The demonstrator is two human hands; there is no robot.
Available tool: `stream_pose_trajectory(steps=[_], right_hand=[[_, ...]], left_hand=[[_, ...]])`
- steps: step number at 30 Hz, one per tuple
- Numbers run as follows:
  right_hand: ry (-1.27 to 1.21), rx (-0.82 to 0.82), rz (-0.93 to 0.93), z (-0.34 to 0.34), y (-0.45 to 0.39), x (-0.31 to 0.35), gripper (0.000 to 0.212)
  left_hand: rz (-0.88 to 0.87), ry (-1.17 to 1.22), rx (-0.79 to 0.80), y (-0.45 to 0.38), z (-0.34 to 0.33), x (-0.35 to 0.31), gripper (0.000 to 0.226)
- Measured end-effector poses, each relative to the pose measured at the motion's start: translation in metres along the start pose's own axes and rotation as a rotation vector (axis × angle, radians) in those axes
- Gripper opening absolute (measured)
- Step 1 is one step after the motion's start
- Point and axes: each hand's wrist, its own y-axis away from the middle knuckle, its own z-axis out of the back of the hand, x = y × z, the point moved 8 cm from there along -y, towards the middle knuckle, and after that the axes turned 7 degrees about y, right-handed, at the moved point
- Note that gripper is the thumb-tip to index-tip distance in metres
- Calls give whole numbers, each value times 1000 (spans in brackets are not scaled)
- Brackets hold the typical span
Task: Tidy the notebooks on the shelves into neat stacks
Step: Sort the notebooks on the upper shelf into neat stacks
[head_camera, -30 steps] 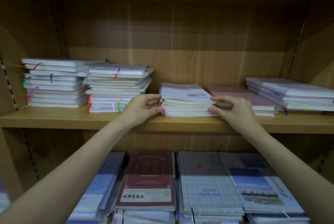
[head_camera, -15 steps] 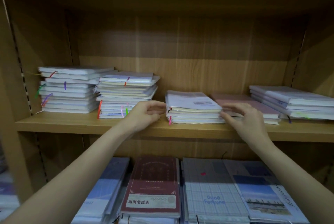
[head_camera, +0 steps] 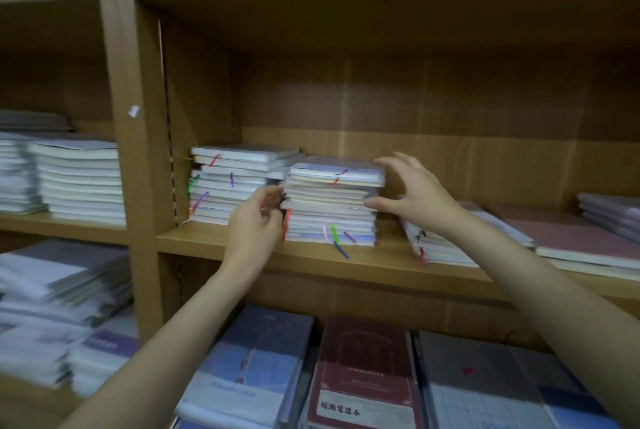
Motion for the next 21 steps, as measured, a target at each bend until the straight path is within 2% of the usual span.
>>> stream_pose_trajectory(steps=[3,6,9,12,21], right_hand=[[8,32,15,-17,-24,9,72],[82,67,43,-28,-37,11,61],[119,20,52,-25,-40,8,49],[48,-38,54,-16,-41,6,34],[-3,-82,101,9,-24,-5,28]], left_hand=[[77,-33,4,-9,21,23,35],[110,-54,15,-17,30,37,36],[124,-46,27,-23,28,39,35],[106,-62,45,-26,18,36,35],[4,-75,158,-36,-7,14,45]])
